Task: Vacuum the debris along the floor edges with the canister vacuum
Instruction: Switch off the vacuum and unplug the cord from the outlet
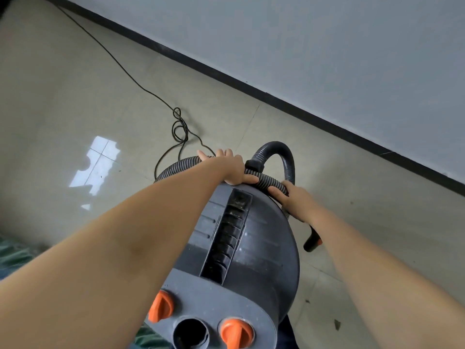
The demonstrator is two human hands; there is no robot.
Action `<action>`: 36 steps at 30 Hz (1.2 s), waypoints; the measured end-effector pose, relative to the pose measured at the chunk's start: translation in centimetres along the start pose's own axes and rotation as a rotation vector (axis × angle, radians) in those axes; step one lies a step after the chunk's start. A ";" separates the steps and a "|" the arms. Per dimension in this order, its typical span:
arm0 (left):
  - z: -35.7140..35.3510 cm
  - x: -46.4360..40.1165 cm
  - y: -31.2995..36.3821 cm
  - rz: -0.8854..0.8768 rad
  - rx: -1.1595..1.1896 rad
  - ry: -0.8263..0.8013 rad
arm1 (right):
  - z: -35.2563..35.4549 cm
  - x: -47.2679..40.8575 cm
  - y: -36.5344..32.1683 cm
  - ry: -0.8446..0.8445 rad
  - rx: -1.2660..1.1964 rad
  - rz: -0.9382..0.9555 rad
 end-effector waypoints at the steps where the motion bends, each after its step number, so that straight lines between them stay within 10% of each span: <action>1: 0.0 0.1 0.0 -0.009 0.014 0.003 | 0.1 0.2 -0.2 0.004 0.013 -0.002; 10: -0.7 7.5 -5.3 -0.192 0.622 0.338 | 3.1 4.7 -6.6 0.073 0.144 0.005; 22: 3.2 27.3 -22.0 -0.248 0.949 0.683 | 5.6 16.8 -34.0 0.286 0.094 0.412; 36: -5.1 41.1 -39.5 0.047 1.276 0.952 | -1.5 24.8 -50.8 0.168 0.358 0.720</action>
Point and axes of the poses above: each hand's wrist, its own x-axis away from the middle knuckle, its own z-axis out of the back of the hand, y = z × x, the point moved 4 cm from there along -x, towards the middle knuckle, and after that the axes turned 14 degrees about z, right-handed, at the moved point
